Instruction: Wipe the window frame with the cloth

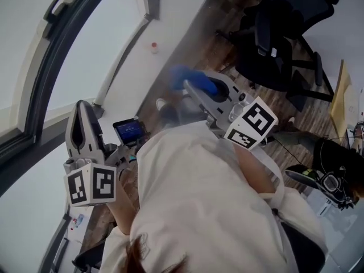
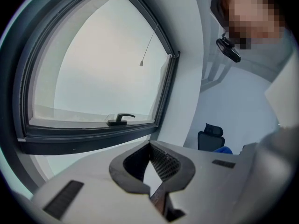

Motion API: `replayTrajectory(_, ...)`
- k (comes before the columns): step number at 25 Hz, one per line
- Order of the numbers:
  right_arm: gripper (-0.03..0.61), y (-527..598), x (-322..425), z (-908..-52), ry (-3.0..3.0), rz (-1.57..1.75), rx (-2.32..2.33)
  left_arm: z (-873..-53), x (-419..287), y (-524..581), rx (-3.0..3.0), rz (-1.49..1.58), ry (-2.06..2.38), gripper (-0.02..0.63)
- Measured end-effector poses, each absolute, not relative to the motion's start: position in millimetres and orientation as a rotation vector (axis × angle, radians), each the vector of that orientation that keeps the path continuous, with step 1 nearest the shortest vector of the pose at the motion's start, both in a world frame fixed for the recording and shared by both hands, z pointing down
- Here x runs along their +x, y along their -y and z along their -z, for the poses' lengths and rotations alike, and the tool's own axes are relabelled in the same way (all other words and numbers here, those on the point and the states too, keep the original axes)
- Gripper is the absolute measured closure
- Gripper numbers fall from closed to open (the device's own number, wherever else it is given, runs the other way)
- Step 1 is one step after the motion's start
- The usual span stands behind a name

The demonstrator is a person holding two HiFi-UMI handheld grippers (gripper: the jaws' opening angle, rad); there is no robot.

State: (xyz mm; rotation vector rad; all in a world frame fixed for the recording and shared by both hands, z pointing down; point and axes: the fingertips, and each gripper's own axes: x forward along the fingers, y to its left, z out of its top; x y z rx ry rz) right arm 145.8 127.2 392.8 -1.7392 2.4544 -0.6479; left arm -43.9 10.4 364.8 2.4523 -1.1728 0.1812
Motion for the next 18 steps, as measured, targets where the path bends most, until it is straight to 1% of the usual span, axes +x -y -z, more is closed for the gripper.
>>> replayTrajectory(9,0.535,-162,144,-395,-2.487,0.644,-1.695,-368,-30,-48,2.455,-0.204,1.163,0.609)
replayTrajectory(18,0.535,-232,193,-384,-2.485,0.563,-1.749,-350,16,-108,2.501,-0.168,1.172,0.609)
